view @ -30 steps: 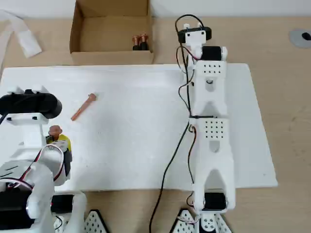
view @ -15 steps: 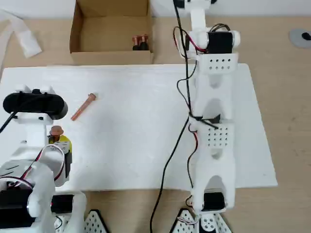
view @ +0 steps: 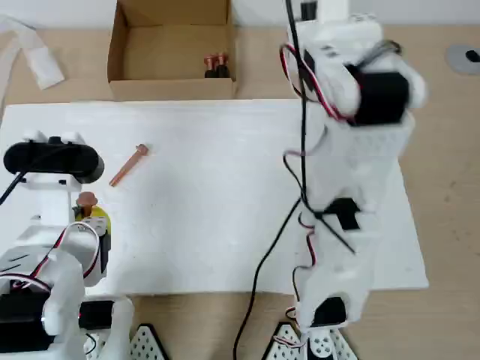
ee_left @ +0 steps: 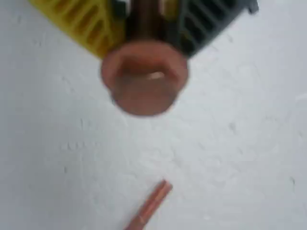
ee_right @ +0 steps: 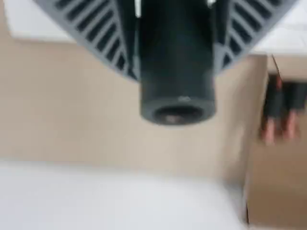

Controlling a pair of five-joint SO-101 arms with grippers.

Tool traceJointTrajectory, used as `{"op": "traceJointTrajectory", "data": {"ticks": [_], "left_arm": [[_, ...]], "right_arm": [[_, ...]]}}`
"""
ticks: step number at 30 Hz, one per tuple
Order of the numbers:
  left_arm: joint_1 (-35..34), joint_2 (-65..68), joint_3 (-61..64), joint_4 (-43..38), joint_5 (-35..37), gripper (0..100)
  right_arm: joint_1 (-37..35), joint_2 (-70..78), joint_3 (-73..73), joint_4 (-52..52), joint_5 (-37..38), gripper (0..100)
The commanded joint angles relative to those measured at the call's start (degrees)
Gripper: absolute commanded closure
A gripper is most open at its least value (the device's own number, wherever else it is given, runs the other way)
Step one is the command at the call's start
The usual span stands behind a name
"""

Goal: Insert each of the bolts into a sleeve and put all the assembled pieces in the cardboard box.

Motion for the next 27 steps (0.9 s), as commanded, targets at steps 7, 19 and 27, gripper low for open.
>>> {"op": "traceJointTrajectory", "data": {"ticks": [7, 19, 27], "left_arm": [[-0.5, 0.0, 1.0, -6.4, -0.3, 99], [-0.4, -0.3, 8.0, -14.0, 0.0, 99], [-0.4, -0.3, 12.0, -22.4, 0.1, 99]], "right_arm": [[-1.1, -21.9, 4.0, 1.1, 0.1, 98.8], [-1.1, -55.3, 47.8, 1.0, 0.4, 98.8], [-1.1, -70.8, 74.4, 0.4, 0.5, 98.8]]}}
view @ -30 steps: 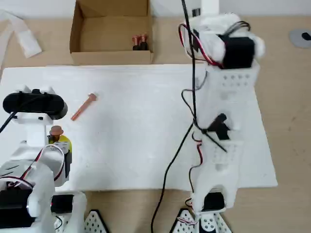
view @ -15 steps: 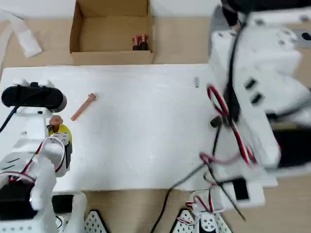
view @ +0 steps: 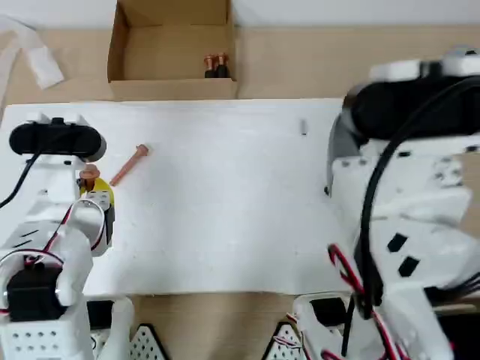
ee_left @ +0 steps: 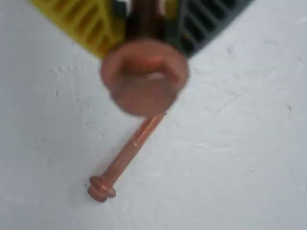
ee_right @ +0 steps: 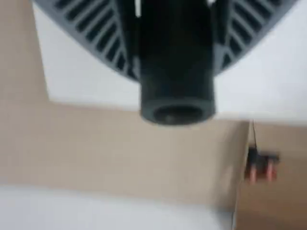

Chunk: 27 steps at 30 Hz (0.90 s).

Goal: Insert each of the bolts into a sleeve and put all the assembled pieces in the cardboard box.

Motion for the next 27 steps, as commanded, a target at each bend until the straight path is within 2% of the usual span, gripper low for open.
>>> {"op": "traceJointTrajectory", "data": {"ticks": [1, 5, 7, 11, 14, 21, 27], "left_arm": [[-0.4, -0.6, 1.1, -5.1, 0.0, 99], [-0.3, -0.3, 3.3, -11.0, 0.0, 99], [0.5, -0.1, 4.5, -14.7, 0.1, 99], [6.7, -0.1, 7.4, -21.4, 0.1, 100], [10.9, -0.1, 9.3, -27.2, 0.1, 100], [16.7, -0.1, 9.4, -33.8, 0.1, 100], [20.3, -0.6, 8.5, -34.0, 0.2, 100]], "right_arm": [[-1.0, -6.1, 12.2, -0.1, 0.6, 98.8], [-2.7, -14.6, 25.4, -3.1, 2.6, 98.8], [-7.3, -20.3, 31.2, -5.5, 3.9, 98.8], [-18.9, -30.5, 43.0, -10.3, 4.1, 98.8], [-23.6, -35.8, 52.8, -16.2, 4.2, 98.8], [-25.5, -45.1, 76.5, -37.0, 12.3, 98.8], [-25.4, -50.0, 93.6, -57.1, 13.1, 98.8]]}}
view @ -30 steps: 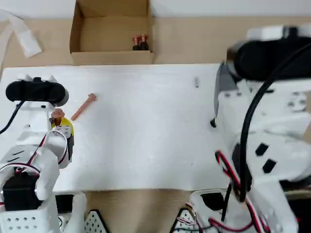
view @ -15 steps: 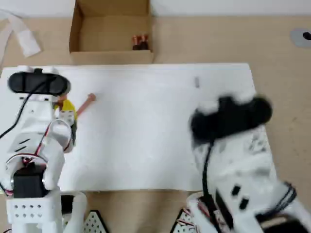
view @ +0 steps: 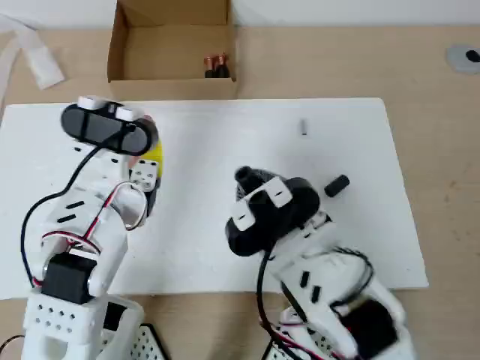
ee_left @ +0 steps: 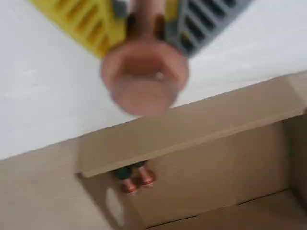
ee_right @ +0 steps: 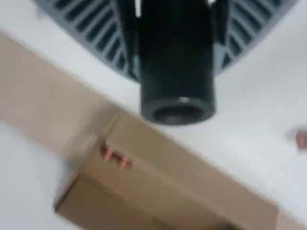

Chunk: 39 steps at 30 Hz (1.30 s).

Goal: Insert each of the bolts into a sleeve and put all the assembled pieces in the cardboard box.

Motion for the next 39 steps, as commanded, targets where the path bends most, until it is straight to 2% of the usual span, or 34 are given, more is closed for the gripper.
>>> {"op": "traceJointTrajectory", "data": {"ticks": [1, 7, 13, 22, 28, 34, 39], "left_arm": [[1.6, -0.7, -2.4, -1.6, 0.9, 100], [1.6, -0.7, -8.7, -1.5, 9.8, 100], [2.5, -0.7, -11.1, -1.1, 15.8, 100], [14.9, -6.1, -11.4, 6.1, 16.2, 100], [15.0, -12.5, -11.6, 6.2, 16.2, 100], [15.2, -13.4, -11.6, 6.2, 16.2, 100], [15.5, -13.4, -11.2, 6.2, 16.3, 100]], "right_arm": [[-0.7, -1.5, 8.6, -11.8, 0.5, 98.8], [-1.2, -1.1, 15.3, -16.9, 0.5, 98.7], [-6.2, -1.2, 16.0, -17.9, 0.2, 98.7], [-7.7, -1.2, 22.9, -31.6, 0.2, 98.9], [-7.6, -1.2, 24.7, -33.5, 0.1, 98.9], [-7.5, -1.7, 24.7, -33.5, -0.4, 98.9], [-7.4, -1.4, 24.7, -35.0, -7.0, 98.9]]}}
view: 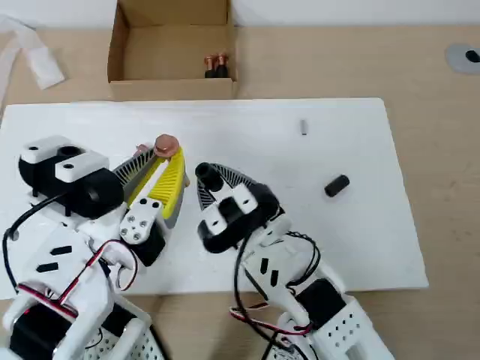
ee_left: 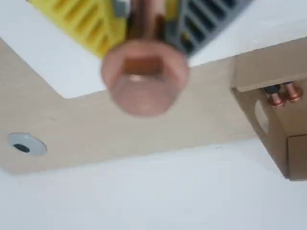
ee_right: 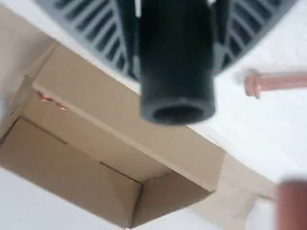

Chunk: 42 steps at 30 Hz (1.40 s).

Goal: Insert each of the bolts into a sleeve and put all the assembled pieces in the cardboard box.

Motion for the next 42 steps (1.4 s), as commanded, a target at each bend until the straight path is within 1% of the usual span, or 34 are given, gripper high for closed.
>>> {"op": "traceJointTrajectory", "data": {"ticks": [1, 12, 16, 21, 26, 28, 32, 37, 42], "left_arm": [[0.7, -0.3, -3.4, 0.0, 0.4, 100], [0.8, -0.1, -2.6, -0.6, 0.4, 99], [0.8, -0.1, 0.8, -4.0, 0.4, 99], [0.9, -0.1, 1.5, -6.9, 0.4, 99], [4.8, 0.0, 3.2, -7.2, 1.1, 99], [5.5, 0.0, 5.1, -8.7, 0.8, 99], [5.4, 0.0, 7.9, -11.9, 0.7, 99], [5.3, -0.2, 8.2, -12.1, 0.6, 99], [1.0, -0.2, 8.3, -12.7, 0.8, 99]], "right_arm": [[-0.5, -0.5, -0.1, -3.2, -2.8, 98.9], [-0.6, -0.9, 1.0, -4.2, -3.1, 98.8], [-0.8, -0.9, 1.0, -4.2, -3.1, 98.8], [-0.8, -0.9, 0.9, -4.3, -3.1, 98.8], [-0.8, -0.9, 0.9, -4.3, -3.2, 98.8], [-0.8, -0.9, 0.9, -4.3, -3.2, 98.8], [-0.8, -0.9, 0.8, -4.3, -3.2, 98.8], [-0.8, -1.0, 0.6, -4.3, -3.2, 98.8], [-0.8, -1.0, 0.5, -4.3, -3.2, 98.8]]}}
